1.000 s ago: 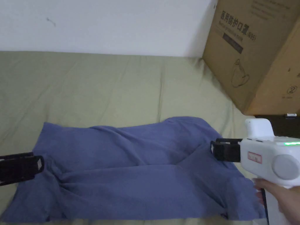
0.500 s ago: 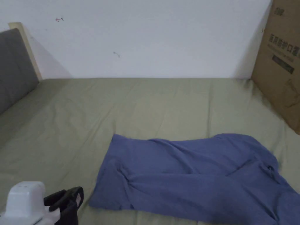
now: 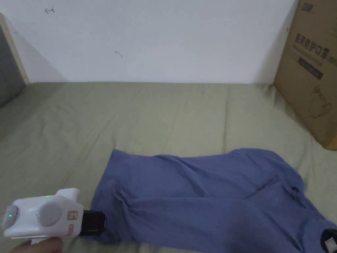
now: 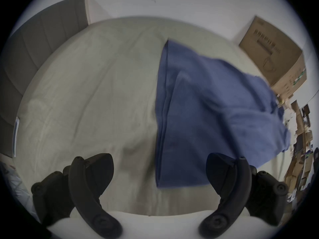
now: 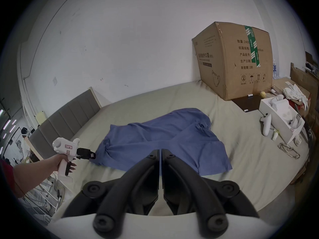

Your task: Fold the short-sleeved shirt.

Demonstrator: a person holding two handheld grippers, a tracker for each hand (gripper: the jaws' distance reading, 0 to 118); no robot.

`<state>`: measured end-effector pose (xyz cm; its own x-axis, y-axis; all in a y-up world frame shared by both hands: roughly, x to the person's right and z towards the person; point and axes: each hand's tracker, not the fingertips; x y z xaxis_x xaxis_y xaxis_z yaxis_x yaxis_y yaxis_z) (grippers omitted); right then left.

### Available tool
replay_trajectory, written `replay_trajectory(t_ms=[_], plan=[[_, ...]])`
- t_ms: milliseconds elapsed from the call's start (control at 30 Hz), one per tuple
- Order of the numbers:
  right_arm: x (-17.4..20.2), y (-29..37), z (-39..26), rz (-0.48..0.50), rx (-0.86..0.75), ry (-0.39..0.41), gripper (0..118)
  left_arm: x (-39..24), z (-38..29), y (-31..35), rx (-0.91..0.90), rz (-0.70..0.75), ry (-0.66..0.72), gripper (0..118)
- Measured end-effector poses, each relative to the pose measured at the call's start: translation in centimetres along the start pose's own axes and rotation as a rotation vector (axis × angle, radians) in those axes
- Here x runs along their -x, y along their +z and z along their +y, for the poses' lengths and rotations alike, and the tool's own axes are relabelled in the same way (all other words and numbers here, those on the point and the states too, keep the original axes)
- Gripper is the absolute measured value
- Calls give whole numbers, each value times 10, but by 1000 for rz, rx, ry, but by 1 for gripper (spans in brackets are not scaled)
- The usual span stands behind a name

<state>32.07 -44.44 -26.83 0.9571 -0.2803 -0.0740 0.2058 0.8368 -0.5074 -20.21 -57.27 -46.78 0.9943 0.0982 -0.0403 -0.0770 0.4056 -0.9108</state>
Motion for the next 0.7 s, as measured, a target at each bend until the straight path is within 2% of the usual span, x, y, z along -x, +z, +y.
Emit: replay_trajectory(t_ms=[67,100,167,200,233,267,333,400,433,467,500,533,567,600,633,700], plan=[[-4,-6,-2,-24,18,3,3,-6,-8,-17,73,-25,-15,110],[-6,-5,-1,-35,25,3,3,-13,-10,-14,37,44,-93,109],[-13,-7,-1,-47,31,-8,3,-27,-13,2,-44,30,-150,81],[-18,-8,0,-58,30,-18,3,-35,-20,7,-67,27,-177,63],[-20,-6,1,-71,26,-29,3,-40,-23,10,-82,33,-203,34],[-25,-7,3,-85,23,-47,3,-45,-25,11,-86,-5,-229,23],[-37,-8,11,-96,12,-87,3,-51,-30,10,-74,46,-257,5],[-59,-11,22,-106,13,-125,3,-42,-28,17,-84,-71,-190,5],[-67,-20,28,-172,63,-116,11,-37,-26,24,-129,-36,-174,5],[-77,-33,34,-182,136,-97,33,-39,-27,34,-150,-46,-159,5],[-92,-46,38,-154,201,-85,74,-36,-28,42,-175,-42,-166,5],[-101,-58,40,-138,264,-84,74,-33,-29,48,-187,-38,-172,5],[-110,-74,38,-148,342,-96,88,-30,-31,55,-192,-29,-178,5],[-117,-88,35,-136,399,-107,111,-29,-29,58,-201,-25,-173,5],[-126,-101,35,-111,367,-142,116,-27,-29,61,-202,-24,-170,5],[-143,-136,26,-160,458,-183,116,-24,-31,63,-185,-57,-140,5]])
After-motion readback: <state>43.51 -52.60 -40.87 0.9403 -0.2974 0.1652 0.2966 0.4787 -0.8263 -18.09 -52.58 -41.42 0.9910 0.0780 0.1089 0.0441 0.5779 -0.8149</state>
